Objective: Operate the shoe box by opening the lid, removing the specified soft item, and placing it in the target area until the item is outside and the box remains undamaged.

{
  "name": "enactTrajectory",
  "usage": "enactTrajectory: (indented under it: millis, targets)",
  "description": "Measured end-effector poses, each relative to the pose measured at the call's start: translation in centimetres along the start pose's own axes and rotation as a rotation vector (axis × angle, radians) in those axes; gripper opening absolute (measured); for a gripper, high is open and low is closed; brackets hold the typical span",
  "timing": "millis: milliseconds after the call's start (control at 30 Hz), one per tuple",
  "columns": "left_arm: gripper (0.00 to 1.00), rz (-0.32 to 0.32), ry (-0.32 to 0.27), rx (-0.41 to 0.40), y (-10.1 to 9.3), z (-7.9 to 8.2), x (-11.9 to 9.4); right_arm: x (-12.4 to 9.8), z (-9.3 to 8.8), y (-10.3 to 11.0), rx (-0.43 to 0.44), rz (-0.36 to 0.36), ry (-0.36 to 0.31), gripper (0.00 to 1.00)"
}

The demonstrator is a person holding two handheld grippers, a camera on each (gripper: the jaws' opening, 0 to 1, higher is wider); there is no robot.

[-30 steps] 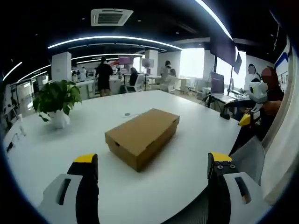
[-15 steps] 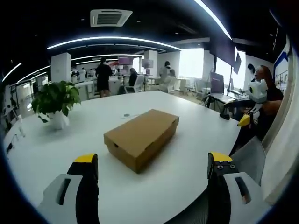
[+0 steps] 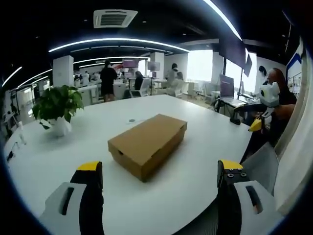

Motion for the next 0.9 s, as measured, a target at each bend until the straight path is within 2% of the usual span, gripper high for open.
enactTrajectory:
  millis: [500,900]
  targets:
    - [1.00,0.003,0.019,0.007,-0.3,-0.4,0.7,0.5,-0.1,-0.4,-0.011,0.013,0.003,0.95]
    - [1.00,0.015,0.026,-0.005,0.3,-0.5,1.2,1.5,0.0,-1.1,-0.031,0.035,0.005,0.95]
Point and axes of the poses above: the point that each gripper's makers call its tool centre point, and the gripper's own axes: x roughly forward along the fingers, y roughly to its left, z roughly out of its top, the point moved 1 cm from there along -x, roughly backward along the fingers, and after that the axes turned 11 degrees about -x, right-handed, at the moved point
